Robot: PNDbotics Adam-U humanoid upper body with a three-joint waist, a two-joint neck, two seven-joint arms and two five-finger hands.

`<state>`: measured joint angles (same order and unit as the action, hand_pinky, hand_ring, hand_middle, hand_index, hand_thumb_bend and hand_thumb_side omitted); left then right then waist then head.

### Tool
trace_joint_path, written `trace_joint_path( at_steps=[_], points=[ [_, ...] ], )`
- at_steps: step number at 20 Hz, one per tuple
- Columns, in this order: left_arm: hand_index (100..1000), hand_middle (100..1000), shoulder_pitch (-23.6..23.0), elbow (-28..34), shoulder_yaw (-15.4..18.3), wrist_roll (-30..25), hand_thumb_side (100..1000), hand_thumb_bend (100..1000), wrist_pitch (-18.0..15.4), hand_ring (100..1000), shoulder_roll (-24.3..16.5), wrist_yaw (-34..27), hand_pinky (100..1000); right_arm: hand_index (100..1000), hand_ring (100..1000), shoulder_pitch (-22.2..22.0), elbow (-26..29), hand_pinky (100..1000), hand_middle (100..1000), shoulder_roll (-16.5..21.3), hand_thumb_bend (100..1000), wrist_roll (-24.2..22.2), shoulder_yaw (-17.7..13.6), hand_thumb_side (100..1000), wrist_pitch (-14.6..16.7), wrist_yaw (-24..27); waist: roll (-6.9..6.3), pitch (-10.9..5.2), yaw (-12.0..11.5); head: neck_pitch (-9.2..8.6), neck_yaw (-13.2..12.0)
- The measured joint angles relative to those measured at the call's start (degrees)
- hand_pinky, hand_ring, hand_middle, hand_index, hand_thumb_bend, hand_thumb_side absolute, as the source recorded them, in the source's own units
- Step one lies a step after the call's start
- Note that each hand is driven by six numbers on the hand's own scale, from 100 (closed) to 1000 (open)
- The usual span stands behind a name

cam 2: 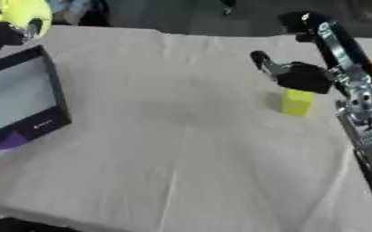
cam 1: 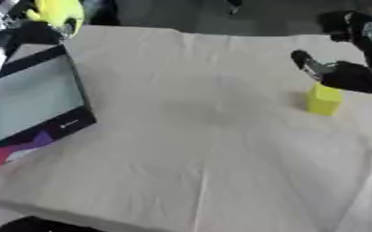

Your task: Pick up the objects with one hand, pass them to the other hand, and then place them into the box on the other side of the table.

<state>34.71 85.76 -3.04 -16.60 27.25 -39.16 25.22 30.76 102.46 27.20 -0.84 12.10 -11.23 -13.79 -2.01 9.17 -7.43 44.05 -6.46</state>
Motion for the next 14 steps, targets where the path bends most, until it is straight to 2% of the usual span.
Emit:
trace_joint_path(
  at_steps=[7,14],
  points=[
    [461,565,-1.8,-3.4,0.8,-0.5,267,265,0.0,641,-1.6,0.0,737,814,839,0.4,0.3,848,779,0.4,439,0.6,-0.6,341,-0.1,0.0,0.38,0.10,0.1,0.00,-1.0],
    [472,568,-3.8,-6.7,0.9,-3.0,270,261,-0.3,646,-3.3,0.9,739,813,838,0.5,0.3,847,777,0.4,440,1.3,-1.1,336,-0.2,0.0,0.68,0.34,0.3,0.00,0.1]
  ],
)
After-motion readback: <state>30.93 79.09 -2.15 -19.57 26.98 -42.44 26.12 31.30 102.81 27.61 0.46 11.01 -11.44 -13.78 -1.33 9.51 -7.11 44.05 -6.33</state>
